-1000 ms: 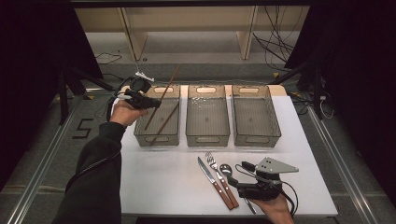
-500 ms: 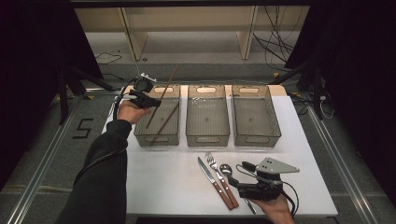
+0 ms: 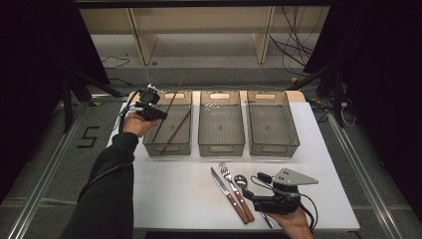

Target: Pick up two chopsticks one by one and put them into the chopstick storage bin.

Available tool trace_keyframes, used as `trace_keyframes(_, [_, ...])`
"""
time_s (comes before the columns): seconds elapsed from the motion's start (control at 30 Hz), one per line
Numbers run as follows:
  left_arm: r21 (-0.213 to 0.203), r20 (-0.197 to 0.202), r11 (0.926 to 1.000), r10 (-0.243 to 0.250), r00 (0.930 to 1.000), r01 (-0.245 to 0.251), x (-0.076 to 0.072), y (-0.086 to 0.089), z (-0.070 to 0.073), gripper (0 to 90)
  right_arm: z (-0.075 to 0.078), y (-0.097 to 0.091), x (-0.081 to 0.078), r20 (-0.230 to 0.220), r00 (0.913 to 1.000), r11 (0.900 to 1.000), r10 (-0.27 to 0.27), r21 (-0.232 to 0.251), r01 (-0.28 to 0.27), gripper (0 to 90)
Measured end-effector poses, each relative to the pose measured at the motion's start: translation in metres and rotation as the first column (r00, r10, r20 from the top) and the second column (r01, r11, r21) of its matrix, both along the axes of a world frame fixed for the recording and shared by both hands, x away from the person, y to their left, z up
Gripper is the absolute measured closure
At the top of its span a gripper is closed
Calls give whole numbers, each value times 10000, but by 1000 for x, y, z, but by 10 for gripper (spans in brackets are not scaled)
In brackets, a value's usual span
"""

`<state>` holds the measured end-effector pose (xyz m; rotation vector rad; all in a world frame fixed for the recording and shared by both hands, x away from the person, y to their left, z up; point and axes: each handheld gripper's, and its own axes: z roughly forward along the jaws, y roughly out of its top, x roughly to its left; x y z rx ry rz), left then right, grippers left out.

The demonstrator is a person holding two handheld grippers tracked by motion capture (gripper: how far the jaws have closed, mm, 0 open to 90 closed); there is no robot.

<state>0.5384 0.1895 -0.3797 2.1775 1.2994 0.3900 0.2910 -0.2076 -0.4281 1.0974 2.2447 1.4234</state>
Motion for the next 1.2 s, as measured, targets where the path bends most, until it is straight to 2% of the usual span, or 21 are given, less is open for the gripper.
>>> trace_keyframes(0.27, [103, -307, 9998, 151, 9994, -148, 1, 3, -11, 843, 0, -1, 0, 10, 10000, 10000, -7, 37, 7, 247])
trace_keyframes(0.63, [157, -901, 9987, 504, 9947, -492, 1, 8, -25, 825, 0, -1, 0, -3, 10000, 10000, -30, 29, 30, 247])
trace_keyframes(0.8, [62, -898, 9980, 639, 9939, -636, 0, 9, -24, 651, 0, -1, 0, -7, 10000, 10000, -31, 29, 31, 246])
trace_keyframes(0.87, [-34, -885, 9972, 740, 9933, -746, -3, 8, -18, 534, 0, -1, 0, 3, 10000, 10000, -29, 37, 29, 246])
trace_keyframes(0.9, [-34, -885, 9972, 740, 9933, -746, -3, 8, -18, 504, 0, -1, 0, 2, 10000, 10000, -37, 37, 37, 246])
trace_keyframes(0.97, [-142, -621, 9977, 646, 9960, -656, -10, 6, -9, 435, 0, -1, 0, -5, 10000, 10000, -39, 31, 39, 246])
trace_keyframes(1.03, [-147, -487, 9982, 569, 9972, -577, -12, 6, -6, 367, 0, -2, 0, 16, 10000, 10000, -46, 34, 46, 246])
trace_keyframes(1.2, [-482, 45, 9983, 330, 9994, -327, -32, 5, 7, 297, 1, -2, 0, -34, 10000, 10000, -46, 54, 47, 246])
